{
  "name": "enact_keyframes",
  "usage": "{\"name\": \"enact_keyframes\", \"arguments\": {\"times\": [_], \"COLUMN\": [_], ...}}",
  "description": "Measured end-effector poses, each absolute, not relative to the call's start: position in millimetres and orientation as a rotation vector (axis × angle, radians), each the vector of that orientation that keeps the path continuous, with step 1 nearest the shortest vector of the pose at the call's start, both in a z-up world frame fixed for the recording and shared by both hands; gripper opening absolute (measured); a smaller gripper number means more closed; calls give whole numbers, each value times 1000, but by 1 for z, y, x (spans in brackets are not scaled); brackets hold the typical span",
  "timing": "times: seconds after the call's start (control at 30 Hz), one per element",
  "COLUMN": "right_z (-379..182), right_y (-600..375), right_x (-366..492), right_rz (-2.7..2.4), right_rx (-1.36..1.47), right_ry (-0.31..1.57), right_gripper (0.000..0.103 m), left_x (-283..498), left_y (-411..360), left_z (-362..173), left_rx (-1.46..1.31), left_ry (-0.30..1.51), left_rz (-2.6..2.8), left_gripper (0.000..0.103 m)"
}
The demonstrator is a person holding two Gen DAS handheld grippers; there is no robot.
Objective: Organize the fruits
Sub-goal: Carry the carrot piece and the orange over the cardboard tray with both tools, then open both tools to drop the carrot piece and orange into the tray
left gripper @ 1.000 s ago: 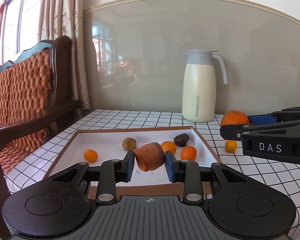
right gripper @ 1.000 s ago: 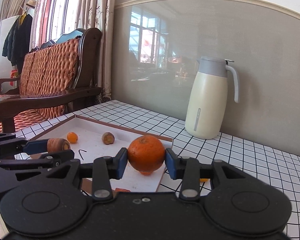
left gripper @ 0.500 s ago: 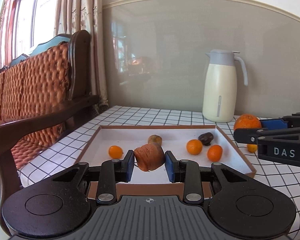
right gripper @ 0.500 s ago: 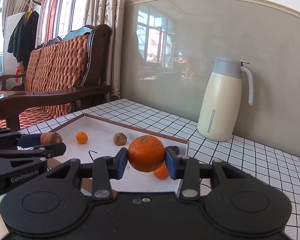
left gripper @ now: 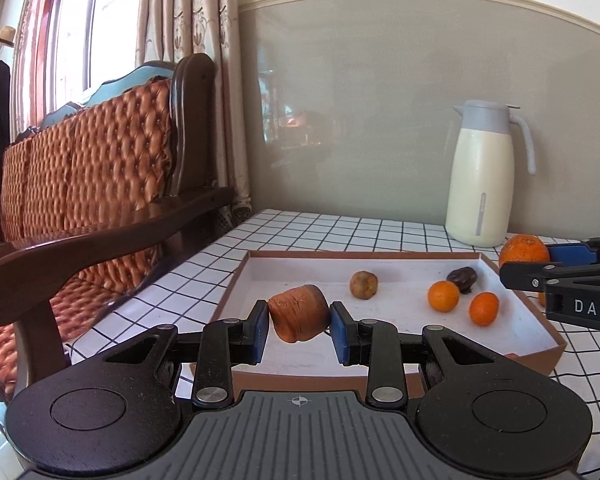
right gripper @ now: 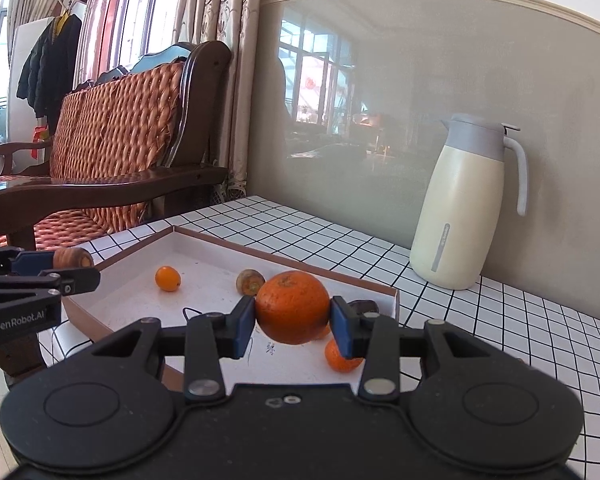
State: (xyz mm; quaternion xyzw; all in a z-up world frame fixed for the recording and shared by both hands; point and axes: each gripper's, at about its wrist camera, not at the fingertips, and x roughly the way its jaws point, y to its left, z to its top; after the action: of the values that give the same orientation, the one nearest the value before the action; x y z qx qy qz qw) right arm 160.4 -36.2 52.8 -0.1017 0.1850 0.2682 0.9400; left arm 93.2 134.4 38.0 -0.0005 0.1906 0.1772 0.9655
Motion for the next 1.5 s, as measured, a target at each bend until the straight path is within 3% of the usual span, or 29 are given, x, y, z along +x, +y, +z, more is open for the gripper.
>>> {"name": "enact_keyframes", "arguments": {"times": [1.27,1.3,1.33,1.37,1.5], "right_z": [31,30,29,28,28], "right_y": [-29,-28,-29,-31,-33], "right_x": [256,259,257,253,252], "right_rz": [511,525,501,466,470], "right_rx": [-167,-169,-176,-179,-184], "right_ry": [446,452,425,374,365], "right_gripper": [35,52,90,97,97], "left_x": [175,176,176,173,174], "left_y": [194,196,197,196,197], "left_z": [17,14,13,12,10], "left_rx": [-83,-97,-100,-96,-82], "left_ry": [441,439,434,410,365], "left_rz": [405,405,425,452,453], "left_gripper": [34,39,54,100,103]}}
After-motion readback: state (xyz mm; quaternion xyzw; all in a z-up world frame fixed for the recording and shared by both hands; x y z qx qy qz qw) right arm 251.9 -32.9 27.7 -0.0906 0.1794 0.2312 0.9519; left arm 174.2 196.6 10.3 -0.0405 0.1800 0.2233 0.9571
